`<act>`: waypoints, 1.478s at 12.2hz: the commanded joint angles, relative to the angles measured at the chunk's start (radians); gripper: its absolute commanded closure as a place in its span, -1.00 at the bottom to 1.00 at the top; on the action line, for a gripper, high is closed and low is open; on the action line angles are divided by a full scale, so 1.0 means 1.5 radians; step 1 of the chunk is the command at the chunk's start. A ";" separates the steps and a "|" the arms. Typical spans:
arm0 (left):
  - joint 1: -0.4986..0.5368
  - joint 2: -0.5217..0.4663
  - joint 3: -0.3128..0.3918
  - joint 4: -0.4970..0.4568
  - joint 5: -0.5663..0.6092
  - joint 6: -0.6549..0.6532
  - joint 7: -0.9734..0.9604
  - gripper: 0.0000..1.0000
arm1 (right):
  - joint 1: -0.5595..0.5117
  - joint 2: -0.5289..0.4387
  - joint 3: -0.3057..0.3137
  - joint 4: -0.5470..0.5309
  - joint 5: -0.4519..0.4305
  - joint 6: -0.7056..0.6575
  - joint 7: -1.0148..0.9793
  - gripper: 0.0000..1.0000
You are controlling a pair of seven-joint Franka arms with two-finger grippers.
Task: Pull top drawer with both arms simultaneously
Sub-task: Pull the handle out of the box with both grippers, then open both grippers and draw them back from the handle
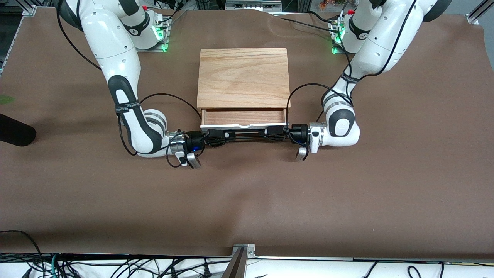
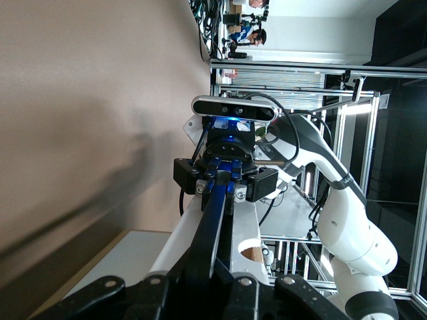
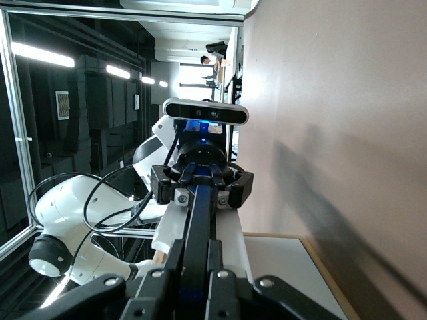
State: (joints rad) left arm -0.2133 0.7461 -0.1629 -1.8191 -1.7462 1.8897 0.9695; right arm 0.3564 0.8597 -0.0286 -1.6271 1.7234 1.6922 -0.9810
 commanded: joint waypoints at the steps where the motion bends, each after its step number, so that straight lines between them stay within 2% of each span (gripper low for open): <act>1: -0.004 0.028 0.018 0.024 0.024 -0.008 -0.033 1.00 | -0.035 0.031 -0.018 0.083 0.014 0.025 0.051 0.82; 5: -0.007 0.033 0.024 0.044 0.024 -0.008 -0.072 1.00 | -0.034 0.048 -0.035 0.121 0.013 0.028 0.083 0.82; 10: -0.007 0.042 0.029 0.070 0.027 -0.008 -0.102 1.00 | -0.035 0.078 -0.037 0.178 0.013 0.045 0.109 0.82; 15: -0.012 0.054 0.043 0.107 0.055 -0.008 -0.145 1.00 | -0.035 0.083 -0.044 0.185 0.013 0.047 0.110 0.80; 16: -0.012 0.055 0.045 0.108 0.056 -0.008 -0.146 1.00 | -0.035 0.082 -0.044 0.185 0.013 0.046 0.110 0.51; 17: -0.012 0.059 0.045 0.109 0.055 -0.008 -0.146 1.00 | -0.035 0.082 -0.044 0.184 0.014 0.046 0.110 -0.15; 18: -0.012 0.063 0.047 0.115 0.055 -0.008 -0.146 1.00 | -0.035 0.083 -0.044 0.184 0.014 0.046 0.109 -0.19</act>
State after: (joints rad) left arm -0.2351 0.8357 -0.1134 -1.6387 -1.6979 1.8888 0.8141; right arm 0.3335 0.9657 -0.0895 -1.3952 1.7335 1.7624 -0.8448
